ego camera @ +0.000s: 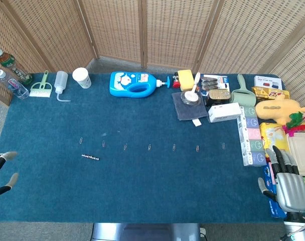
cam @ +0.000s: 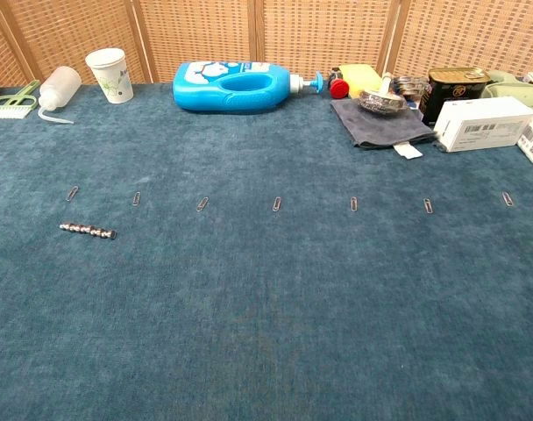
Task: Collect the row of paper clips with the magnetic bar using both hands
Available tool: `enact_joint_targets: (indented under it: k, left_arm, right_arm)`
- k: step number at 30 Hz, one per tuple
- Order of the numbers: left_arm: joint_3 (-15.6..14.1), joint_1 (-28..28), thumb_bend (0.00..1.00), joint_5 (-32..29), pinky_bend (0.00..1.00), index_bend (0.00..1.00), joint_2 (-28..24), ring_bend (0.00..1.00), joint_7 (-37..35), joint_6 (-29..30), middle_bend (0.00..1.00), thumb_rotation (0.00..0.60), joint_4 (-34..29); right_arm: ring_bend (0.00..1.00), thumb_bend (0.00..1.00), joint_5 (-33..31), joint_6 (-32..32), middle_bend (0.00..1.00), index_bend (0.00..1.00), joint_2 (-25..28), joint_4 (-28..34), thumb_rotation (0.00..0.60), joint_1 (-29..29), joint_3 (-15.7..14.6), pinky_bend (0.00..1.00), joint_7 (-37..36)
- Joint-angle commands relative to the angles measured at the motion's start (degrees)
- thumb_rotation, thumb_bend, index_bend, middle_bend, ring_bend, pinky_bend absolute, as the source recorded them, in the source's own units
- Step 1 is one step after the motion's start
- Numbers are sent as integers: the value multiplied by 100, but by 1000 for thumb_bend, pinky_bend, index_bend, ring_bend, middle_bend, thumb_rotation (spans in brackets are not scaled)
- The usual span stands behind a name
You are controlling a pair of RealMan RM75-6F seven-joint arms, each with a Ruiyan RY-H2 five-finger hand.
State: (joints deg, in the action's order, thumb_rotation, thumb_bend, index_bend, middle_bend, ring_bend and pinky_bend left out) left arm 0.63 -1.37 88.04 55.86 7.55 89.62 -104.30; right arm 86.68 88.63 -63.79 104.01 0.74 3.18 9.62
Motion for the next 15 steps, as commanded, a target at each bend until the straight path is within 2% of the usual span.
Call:
enact_joint_targets:
  k: [1,10,15]
  left_arm:
    - [-4,-8,302,-10,542,262,6,316,-1,-34,366,598,7]
    - [44,-118,302,123,542,262,-94,316,-34,-114,366,596,-60]
    - [118,-380,302,147,542,263,-150,316,2,-460,366,596,-80]
  right_arm:
    - [0,394,-7,-13,39,2,-10,-11,600,7,4,72,-7]
    - [0,393,54,114,39,2,21,-23,600,-79,-29,72,-85]
    - [0,394,56,156,39,2,10,-49,600,-127,-50,72,-118]
